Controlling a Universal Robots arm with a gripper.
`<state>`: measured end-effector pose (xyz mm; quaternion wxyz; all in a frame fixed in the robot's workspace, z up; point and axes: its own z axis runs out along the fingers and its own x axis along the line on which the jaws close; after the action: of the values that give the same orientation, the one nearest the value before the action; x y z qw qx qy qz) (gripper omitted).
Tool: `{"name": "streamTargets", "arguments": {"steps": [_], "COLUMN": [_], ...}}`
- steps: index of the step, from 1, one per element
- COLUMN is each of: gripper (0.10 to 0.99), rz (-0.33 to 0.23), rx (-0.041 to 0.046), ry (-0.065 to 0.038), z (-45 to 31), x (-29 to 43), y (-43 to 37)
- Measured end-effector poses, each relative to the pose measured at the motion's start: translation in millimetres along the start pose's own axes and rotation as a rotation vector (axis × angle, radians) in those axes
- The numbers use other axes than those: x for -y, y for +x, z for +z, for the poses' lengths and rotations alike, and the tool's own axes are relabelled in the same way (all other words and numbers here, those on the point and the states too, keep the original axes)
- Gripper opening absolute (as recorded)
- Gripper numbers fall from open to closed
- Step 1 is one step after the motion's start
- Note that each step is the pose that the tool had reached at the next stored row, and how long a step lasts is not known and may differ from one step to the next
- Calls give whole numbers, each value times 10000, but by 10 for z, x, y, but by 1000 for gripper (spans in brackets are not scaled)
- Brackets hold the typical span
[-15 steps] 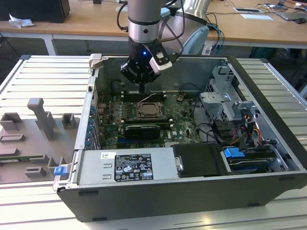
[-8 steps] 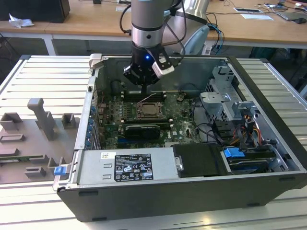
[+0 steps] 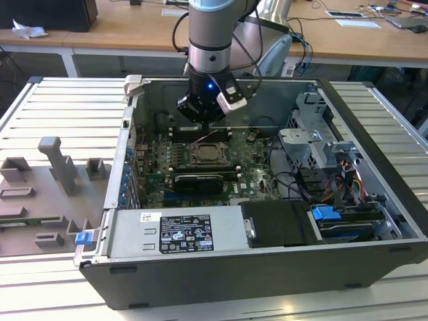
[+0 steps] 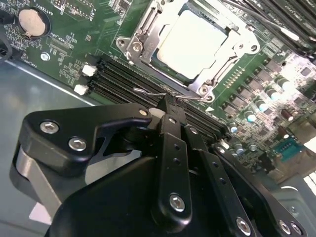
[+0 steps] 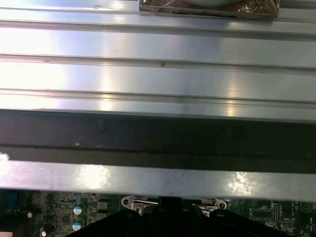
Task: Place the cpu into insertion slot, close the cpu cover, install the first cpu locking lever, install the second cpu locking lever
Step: 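Install the first cpu locking lever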
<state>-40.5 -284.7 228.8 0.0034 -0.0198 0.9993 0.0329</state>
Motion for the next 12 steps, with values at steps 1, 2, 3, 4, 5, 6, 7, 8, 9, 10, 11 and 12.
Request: {"name": "streamTargets", "arguments": {"steps": [1, 2, 3, 4, 5, 6, 7, 8, 9, 10, 11, 12], "gripper": [106, 106, 106, 106, 106, 106, 106, 106, 106, 106, 106, 106], "rz": [1, 1, 1, 1, 1, 2, 0, 0, -1, 0, 0, 0], "rx": [1, 1, 1, 0, 0, 0, 0, 0, 0, 1, 1, 1], "ry": [-3, -7, -8, -11, -13, -16, -18, -18, -18, -19, -20, -21], "z": [13, 26, 35, 47, 56, 73, 94, 110, 119, 129, 136, 142], "x": [-1, -3, -3, -3, -3, -3, -3, -3, -3, -3, -3, -4], "y": [-10, -18, -24, -33, -40, -56, -76, -90, -97, -105, -111, -118]}}
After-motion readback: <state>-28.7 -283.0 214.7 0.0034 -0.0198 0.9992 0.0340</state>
